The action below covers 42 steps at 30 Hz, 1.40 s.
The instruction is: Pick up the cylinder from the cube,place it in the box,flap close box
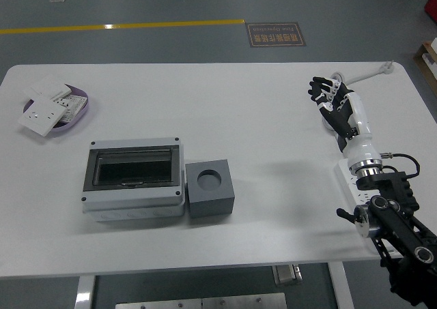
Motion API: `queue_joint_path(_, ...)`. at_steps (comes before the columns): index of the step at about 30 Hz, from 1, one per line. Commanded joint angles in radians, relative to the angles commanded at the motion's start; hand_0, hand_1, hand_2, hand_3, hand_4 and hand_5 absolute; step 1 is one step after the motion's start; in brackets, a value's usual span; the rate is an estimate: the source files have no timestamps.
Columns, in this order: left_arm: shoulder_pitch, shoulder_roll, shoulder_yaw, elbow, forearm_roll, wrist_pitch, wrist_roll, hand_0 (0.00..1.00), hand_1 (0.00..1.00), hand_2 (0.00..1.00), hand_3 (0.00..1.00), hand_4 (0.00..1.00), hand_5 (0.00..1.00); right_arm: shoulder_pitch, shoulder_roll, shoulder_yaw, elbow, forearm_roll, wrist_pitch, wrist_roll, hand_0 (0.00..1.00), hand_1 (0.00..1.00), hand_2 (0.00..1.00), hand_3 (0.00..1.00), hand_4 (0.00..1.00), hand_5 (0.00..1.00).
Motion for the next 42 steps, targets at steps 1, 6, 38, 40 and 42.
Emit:
queue_joint_path(1, 0.000, 0.000, 0.000, 0.000, 0.000, 0.000, 0.000, 0.923, 0.852, 0.854, 0.951, 0.002, 0.002, 0.001, 0.001, -0.002, 0.000, 0.002, 0.001, 0.000, 0.752, 0.692, 0.699, 0.665, 0.751, 0.468)
queue_joint_path(6, -0.003, 0.000, -0.001, 0.000, 0.001, 0.000, -0.001, 0.923, 0.852, 0.854, 0.951, 0.002, 0.002, 0.006, 0.010, -0.019, -0.018, 0.013, 0.013, 0.003, 0.751, 0.690, 0.695, 0.672, 0.779, 0.440)
queue_joint_path(38, -0.006, -0.003, -0.011, 0.000, 0.004, 0.000, 0.000, 0.923, 0.852, 0.854, 0.951, 0.002, 0.002, 0.017, 0.059, -0.132, -0.080, 0.015, 0.017, 0.061, 0.771, 0.695, 0.668, 0.636, 0.533, 0.044)
queue_joint_path(40, -0.006, -0.004, -0.011, 0.000, 0.005, 0.000, 0.001, 0.923, 0.852, 0.854, 0.951, 0.002, 0.002, 0.014, 0.058, -0.129, -0.081, 0.018, 0.019, 0.062, 0.771, 0.695, 0.668, 0.636, 0.533, 0.044)
queue_joint_path(42, -0.005, -0.004, -0.010, 0.000, 0.003, 0.000, 0.001, 0.923, 0.852, 0.854, 0.951, 0.002, 0.002, 0.013, 0.057, -0.122, -0.082, 0.022, 0.023, 0.063, 0.769, 0.688, 0.662, 0.619, 0.536, 0.054)
